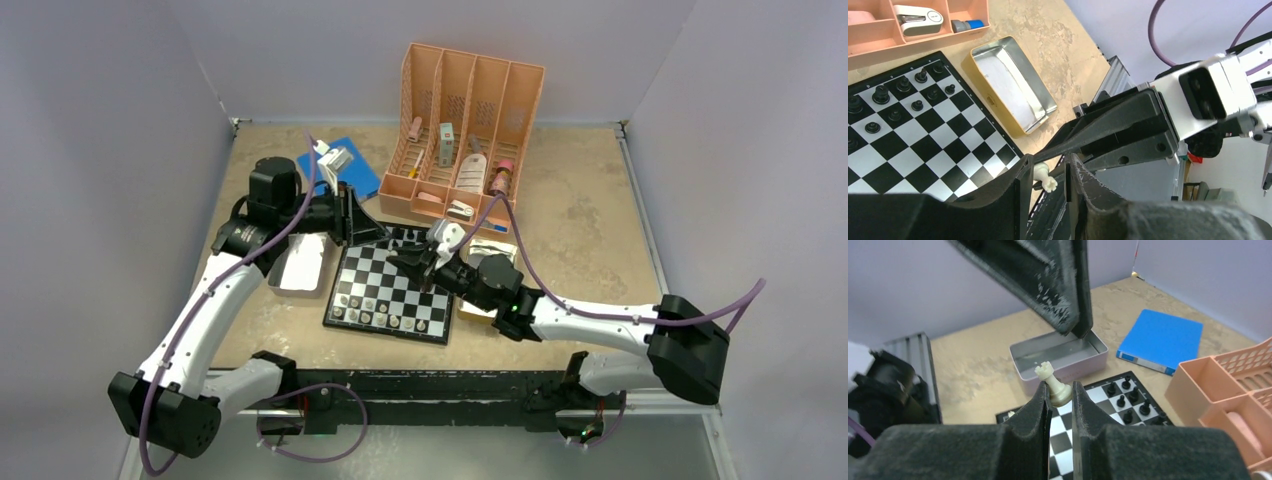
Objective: Set up the chess pieces on the board
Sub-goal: Pick up the chess piece from the storage box.
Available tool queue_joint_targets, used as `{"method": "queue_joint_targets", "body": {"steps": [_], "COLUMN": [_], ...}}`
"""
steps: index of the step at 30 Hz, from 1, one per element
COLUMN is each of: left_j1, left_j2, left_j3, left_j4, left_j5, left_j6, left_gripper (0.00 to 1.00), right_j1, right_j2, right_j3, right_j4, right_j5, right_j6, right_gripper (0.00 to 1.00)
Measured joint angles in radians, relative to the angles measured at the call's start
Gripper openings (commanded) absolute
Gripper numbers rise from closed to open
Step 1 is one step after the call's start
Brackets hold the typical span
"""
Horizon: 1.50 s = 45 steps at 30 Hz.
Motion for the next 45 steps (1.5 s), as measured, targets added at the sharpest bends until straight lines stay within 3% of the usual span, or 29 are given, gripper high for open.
{"method": "queue_joint_targets", "body": {"steps": [4,11,22,31,42,45], "left_j1": [0.000,-0.001,-0.015,-0.038,-0.063,-0.066], "left_j2": [0.006,0.007,0.037,0.046,0.061,0.061], "left_j3": [-0.006,-0.008,-0.012,-0.012,-0.012,-0.012], "left_j4": [0.004,-0.014,-0.032,-0.053,-0.090,-0.094], "left_j5": [0.005,-0.019,-0.041,-0.093,-0.125,-0.134], "left_j6": [0.010,0.039,0.063,0.083,0.096,0.096], "left_gripper": [0.32,0.33,0.35,0.27,0.28,0.22], "right_j1": [0.000,-0.006,-0.006,-0.006,-0.007,-0.008], "right_j2": [0.004,0.024,0.057,0.058,0.078,0.079], "right_j3": [-0.011,-0.011,0.000,0.007,0.010,0.010], "right_j4": [0.050,0.064,0.046,0.046,0.045,0.039], "right_j5": [0.053,0.099,0.107,0.123,0.146,0.151], "right_j6": [0.138,0.226,0.275,0.302,0.315,0.319], "right_gripper": [0.00,0.01,0.01,0.00,0.01,0.00]}}
